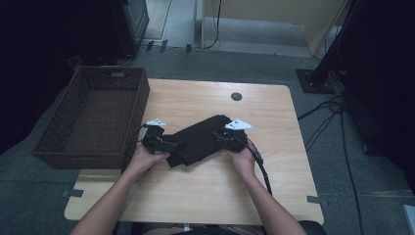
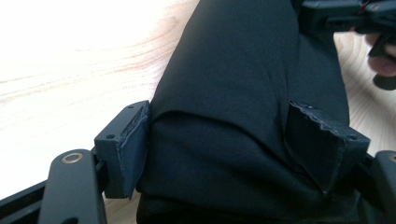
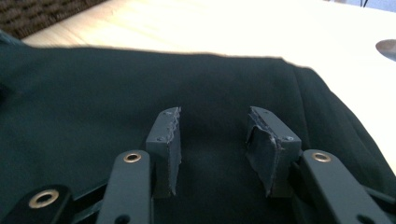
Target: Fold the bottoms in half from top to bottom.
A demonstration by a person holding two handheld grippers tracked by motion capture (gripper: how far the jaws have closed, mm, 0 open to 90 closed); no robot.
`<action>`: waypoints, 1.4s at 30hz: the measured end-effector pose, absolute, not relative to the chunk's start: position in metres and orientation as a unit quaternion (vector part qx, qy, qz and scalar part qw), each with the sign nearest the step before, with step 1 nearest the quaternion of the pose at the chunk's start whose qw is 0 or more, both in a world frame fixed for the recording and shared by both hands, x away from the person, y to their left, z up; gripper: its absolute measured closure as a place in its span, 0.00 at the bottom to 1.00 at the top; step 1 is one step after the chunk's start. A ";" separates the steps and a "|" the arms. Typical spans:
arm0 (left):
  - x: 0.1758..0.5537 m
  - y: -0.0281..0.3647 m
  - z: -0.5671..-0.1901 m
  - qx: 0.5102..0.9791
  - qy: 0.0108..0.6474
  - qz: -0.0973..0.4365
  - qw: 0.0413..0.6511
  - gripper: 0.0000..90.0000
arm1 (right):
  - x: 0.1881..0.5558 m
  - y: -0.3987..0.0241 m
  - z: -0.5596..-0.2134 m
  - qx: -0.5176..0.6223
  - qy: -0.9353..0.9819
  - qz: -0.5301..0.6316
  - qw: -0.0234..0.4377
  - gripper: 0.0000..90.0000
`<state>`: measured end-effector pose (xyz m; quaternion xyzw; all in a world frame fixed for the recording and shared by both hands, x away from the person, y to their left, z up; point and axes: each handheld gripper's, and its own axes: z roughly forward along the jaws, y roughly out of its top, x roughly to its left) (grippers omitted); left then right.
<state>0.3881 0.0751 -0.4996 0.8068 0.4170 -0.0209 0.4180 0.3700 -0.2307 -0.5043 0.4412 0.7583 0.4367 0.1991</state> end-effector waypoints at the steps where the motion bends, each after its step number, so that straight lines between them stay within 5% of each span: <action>1: 0.388 0.075 -0.501 0.806 0.417 -0.022 0.419 0.26 | 0.370 -0.231 -0.506 0.439 0.762 0.432 0.200 0.62; 42: 0.385 0.059 -0.508 0.818 0.398 -0.024 0.414 0.31 | 0.348 -0.253 -0.518 0.448 0.765 0.419 0.196 0.64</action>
